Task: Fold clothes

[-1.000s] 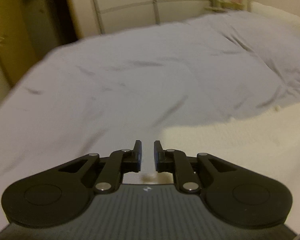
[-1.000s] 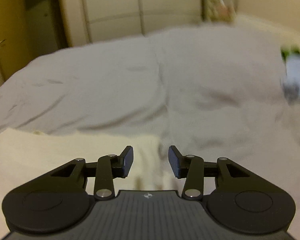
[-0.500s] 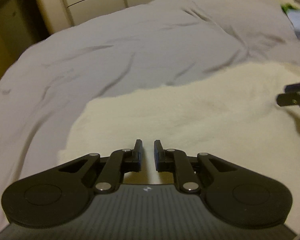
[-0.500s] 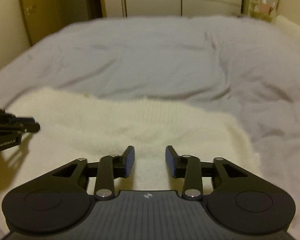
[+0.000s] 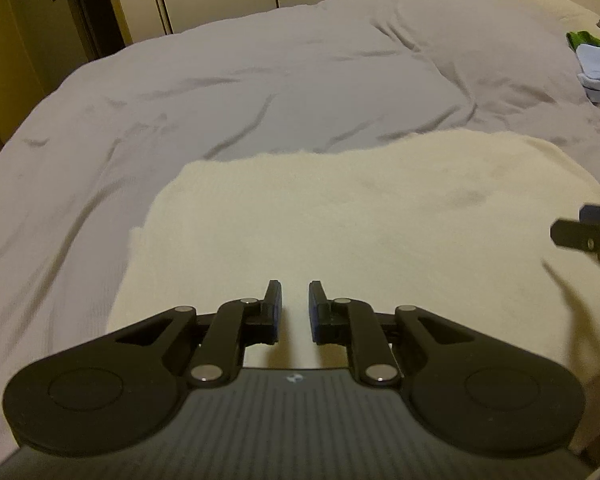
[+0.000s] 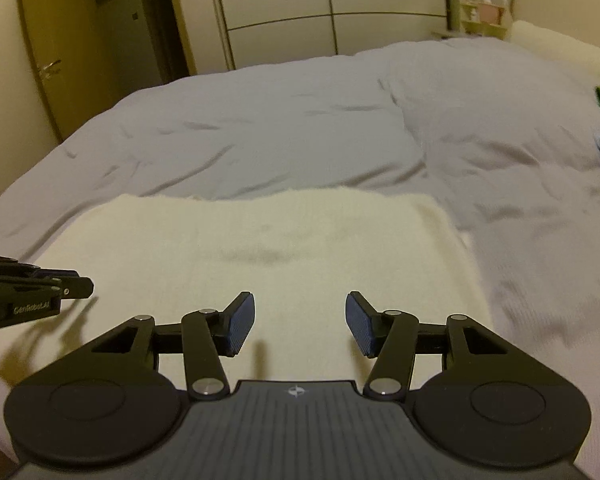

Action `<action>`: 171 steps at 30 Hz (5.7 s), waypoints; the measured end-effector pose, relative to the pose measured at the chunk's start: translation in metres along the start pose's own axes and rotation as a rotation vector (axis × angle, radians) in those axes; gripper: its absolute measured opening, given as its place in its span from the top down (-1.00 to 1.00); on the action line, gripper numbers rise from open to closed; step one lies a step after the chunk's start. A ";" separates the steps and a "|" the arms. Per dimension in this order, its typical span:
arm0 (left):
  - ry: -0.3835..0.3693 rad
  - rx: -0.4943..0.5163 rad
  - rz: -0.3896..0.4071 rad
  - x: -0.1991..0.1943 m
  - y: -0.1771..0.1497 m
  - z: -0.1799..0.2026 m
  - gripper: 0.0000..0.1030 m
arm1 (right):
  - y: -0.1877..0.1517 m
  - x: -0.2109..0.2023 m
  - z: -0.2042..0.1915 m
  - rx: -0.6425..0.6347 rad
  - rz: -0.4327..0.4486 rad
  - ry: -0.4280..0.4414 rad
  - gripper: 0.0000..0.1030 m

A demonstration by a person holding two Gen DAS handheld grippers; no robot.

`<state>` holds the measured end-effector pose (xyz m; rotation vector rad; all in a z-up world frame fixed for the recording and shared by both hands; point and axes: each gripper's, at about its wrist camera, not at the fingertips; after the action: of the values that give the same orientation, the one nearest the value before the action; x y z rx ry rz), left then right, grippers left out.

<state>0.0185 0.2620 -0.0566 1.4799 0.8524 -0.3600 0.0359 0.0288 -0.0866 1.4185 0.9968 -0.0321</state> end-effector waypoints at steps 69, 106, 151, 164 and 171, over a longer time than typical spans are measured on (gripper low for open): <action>-0.249 0.047 0.074 0.003 -0.017 0.037 0.76 | -0.122 -0.069 0.129 0.903 0.077 0.072 0.10; -0.185 -0.401 0.069 -0.073 -0.082 -0.174 0.77 | 0.017 -0.016 -0.134 -0.345 0.207 0.086 0.56; -0.344 -0.448 0.184 -0.016 -0.018 -0.188 0.68 | 0.052 0.137 -0.048 0.475 -0.095 0.194 0.49; -0.425 -0.501 0.092 0.036 -0.050 -0.200 0.62 | 0.052 0.097 -0.115 0.046 -0.045 0.125 0.47; -0.417 -0.513 0.110 0.027 -0.058 -0.213 0.64 | 0.040 0.077 -0.128 -0.070 -0.030 0.123 0.47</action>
<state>-0.0627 0.4663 -0.0904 0.9240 0.4757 -0.3220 0.0362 0.1831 -0.0790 1.3545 1.1104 0.0682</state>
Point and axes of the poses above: each gripper's, at about its wrist camera, not at the fingertips, and x roughly the way its jaws point, z to its right, y to its top, and after that the axes turned 6 degrees about z, right-handed
